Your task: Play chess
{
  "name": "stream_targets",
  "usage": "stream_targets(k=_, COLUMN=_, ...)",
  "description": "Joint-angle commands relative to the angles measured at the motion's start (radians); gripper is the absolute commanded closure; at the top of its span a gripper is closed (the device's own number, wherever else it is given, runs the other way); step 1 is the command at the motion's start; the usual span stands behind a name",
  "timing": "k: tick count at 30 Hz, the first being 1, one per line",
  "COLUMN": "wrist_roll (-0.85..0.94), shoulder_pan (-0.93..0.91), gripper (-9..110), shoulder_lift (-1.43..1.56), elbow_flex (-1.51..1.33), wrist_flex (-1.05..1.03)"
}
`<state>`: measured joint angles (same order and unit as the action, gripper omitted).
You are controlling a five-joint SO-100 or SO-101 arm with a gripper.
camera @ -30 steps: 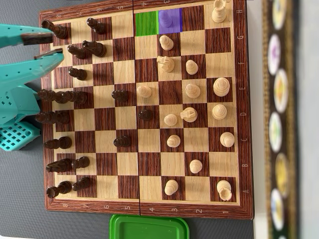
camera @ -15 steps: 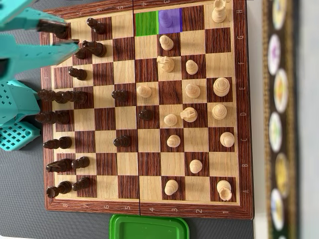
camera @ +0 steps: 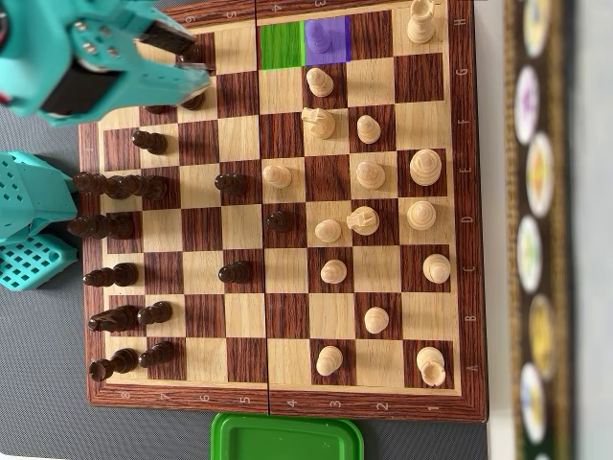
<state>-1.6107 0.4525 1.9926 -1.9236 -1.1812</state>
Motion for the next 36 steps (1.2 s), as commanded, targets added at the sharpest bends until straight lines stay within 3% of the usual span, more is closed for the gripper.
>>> stream_targets(k=1, wrist_roll=-0.006, shoulder_pan=0.0, gripper=89, shoulder_lift=-0.069, elbow_flex=0.106, wrist_flex=0.002)
stream_targets(k=12, wrist_roll=0.005, shoulder_pan=0.005, gripper=89, shoulder_lift=-0.365, elbow_flex=0.344, wrist_flex=-0.011)
stream_targets(k=25, wrist_roll=0.008, shoulder_pan=0.051, gripper=89, shoulder_lift=-0.514, elbow_flex=0.482, wrist_flex=-0.015)
stream_targets(k=36, wrist_roll=0.008, shoulder_pan=0.043, gripper=89, shoulder_lift=-0.635, elbow_flex=0.664, wrist_flex=-0.178)
